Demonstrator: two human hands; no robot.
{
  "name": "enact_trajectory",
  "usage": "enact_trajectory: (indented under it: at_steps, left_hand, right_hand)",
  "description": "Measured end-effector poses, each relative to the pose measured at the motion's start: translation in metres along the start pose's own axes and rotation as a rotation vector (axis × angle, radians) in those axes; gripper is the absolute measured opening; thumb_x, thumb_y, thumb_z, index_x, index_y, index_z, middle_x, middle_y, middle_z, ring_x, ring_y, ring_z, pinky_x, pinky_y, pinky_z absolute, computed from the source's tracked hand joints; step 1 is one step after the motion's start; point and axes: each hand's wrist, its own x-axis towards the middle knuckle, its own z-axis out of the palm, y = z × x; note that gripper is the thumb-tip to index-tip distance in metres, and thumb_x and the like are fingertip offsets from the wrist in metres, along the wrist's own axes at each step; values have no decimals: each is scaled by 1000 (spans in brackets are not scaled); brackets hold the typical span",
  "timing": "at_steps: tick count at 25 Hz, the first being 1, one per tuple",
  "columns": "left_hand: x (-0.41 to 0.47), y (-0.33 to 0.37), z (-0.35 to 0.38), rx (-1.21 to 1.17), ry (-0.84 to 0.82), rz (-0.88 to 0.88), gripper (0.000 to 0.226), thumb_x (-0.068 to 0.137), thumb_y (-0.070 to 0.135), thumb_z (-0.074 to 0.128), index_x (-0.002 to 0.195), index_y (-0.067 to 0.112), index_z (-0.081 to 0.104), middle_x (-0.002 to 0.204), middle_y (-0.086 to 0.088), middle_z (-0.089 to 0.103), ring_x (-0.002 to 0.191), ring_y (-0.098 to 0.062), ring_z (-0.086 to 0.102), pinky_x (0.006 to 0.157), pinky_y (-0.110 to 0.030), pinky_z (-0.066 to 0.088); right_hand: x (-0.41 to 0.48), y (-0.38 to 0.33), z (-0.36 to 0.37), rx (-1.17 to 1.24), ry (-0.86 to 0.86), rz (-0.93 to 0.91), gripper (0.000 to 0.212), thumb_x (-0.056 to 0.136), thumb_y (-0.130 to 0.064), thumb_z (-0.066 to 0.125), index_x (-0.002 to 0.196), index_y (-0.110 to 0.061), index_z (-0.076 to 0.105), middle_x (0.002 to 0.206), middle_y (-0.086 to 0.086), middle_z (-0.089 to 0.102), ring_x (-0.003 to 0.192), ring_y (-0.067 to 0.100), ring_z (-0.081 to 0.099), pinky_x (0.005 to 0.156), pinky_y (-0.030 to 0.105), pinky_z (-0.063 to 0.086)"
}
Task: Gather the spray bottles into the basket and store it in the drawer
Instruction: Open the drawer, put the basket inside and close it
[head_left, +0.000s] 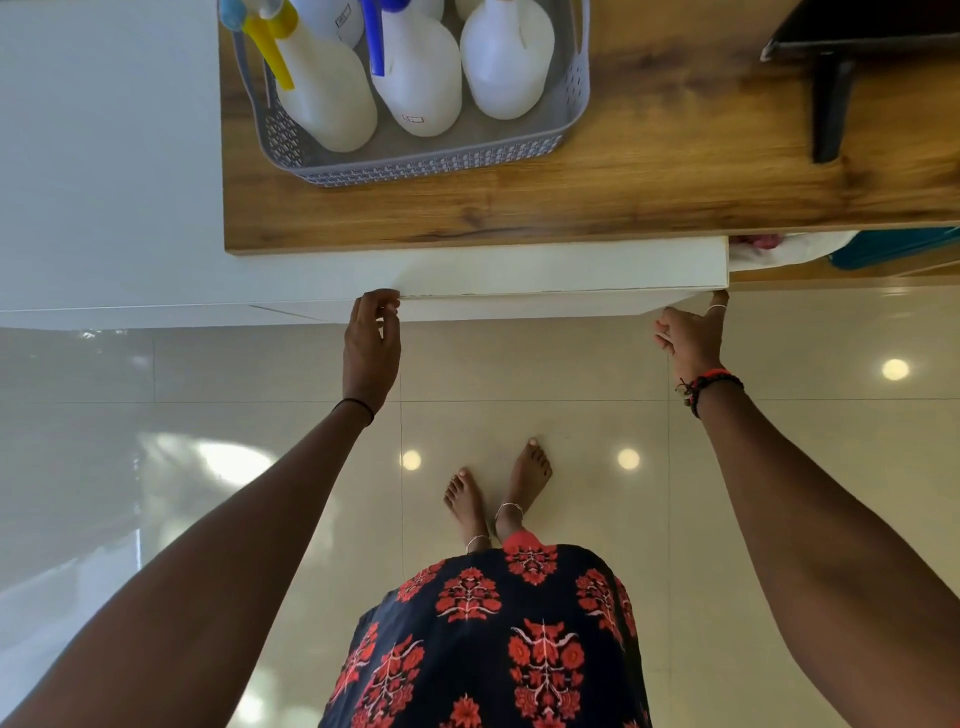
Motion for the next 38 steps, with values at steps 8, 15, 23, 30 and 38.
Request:
enact_trajectory:
  at_steps: [8,15,23,30,38]
  left_hand:
    - [-14,9,10,76,-113,90,24,99,10,39,115,7,57,116,-8,60,105,-21,60,92,-33,50]
    - [-25,12,20,141,-169,132,25,99,13,40,116,10,58,117,-5,59,107,-21,58,95,-39,48]
    - [-27,2,21,138,-225,125,25,100,14,40,117,10,57,117,-5,59,107,-21,57,96,-40,49]
    - [-17,2,27,91,-211,162,25,100,15,39,115,12,58,116,-2,60,107,-18,58,97,-38,49]
    - [-18,3,27,208,-197,258,29,99,18,41,124,14,54,130,-6,53,121,-20,51,103,-36,43]
  right_hand:
    - [1,5,-11,-126,19,-74,84,83,7,43,155,-16,8,67,0,47,86,23,61,62,22,47]
    - [19,-5,-35,-245,-57,-103,80,77,15,38,147,-21,26,63,0,38,75,23,56,80,37,51]
    - [27,-5,-30,-85,46,-183,62,72,19,27,110,-26,46,66,-1,38,58,10,39,53,21,37]
    - [31,-4,-32,-214,81,-235,67,72,18,30,128,-16,45,74,-9,42,62,3,41,52,15,40]
    - [24,9,-34,-294,17,-291,48,77,15,45,114,-15,49,94,3,54,86,15,54,70,25,47]
